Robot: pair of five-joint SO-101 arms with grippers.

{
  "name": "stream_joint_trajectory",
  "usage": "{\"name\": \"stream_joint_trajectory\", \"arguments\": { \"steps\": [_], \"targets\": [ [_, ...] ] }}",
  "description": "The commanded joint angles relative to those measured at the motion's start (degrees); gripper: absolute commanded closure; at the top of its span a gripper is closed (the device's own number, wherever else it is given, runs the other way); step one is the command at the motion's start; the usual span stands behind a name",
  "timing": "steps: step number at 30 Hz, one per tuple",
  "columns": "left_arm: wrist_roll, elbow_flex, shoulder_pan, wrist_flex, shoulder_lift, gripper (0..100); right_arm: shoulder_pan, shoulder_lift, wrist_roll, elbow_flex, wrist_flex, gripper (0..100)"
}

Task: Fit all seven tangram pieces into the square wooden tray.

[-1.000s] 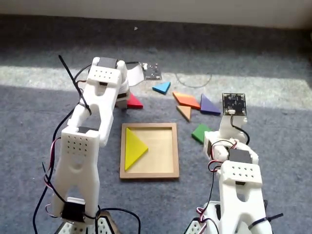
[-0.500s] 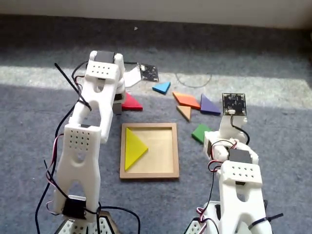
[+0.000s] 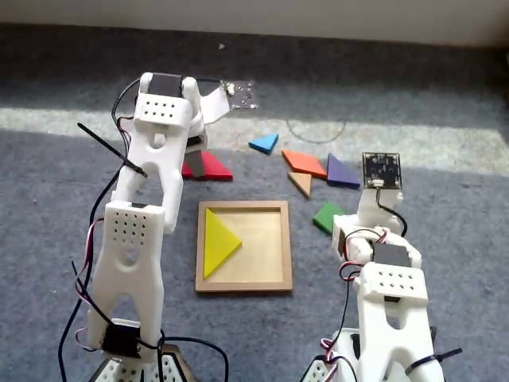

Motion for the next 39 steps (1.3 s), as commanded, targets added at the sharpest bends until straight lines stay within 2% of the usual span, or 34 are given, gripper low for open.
{"name": "stream_joint_trajectory", "arguments": {
  "steps": [1,5,17,21,28,39],
  "targets": [
    [-4.9,-2.3,0.4,-0.7,-0.9,68,0.2,-1.5,-0.1,-0.3,-1.1,98.8],
    [-8.2,-2.3,0.1,-0.7,-0.8,68,0.2,-1.5,-0.1,-0.3,-1.1,98.8],
    [-8.3,-2.3,0.5,-1.1,-0.8,68,0.2,-1.5,-0.1,-0.4,-1.1,98.8],
    [-10.8,-2.5,0.5,-1.5,0.7,68,0.2,-1.5,-0.1,-0.4,-1.1,98.8],
    [-10.7,-2.9,0.1,-6.2,6.1,68,-0.4,-1.5,-0.1,-0.4,-1.1,98.8],
    [-10.9,-2.3,0.7,-12.0,6.7,68,-1.0,-1.5,0.0,-0.4,-1.1,98.8]
  ]
}}
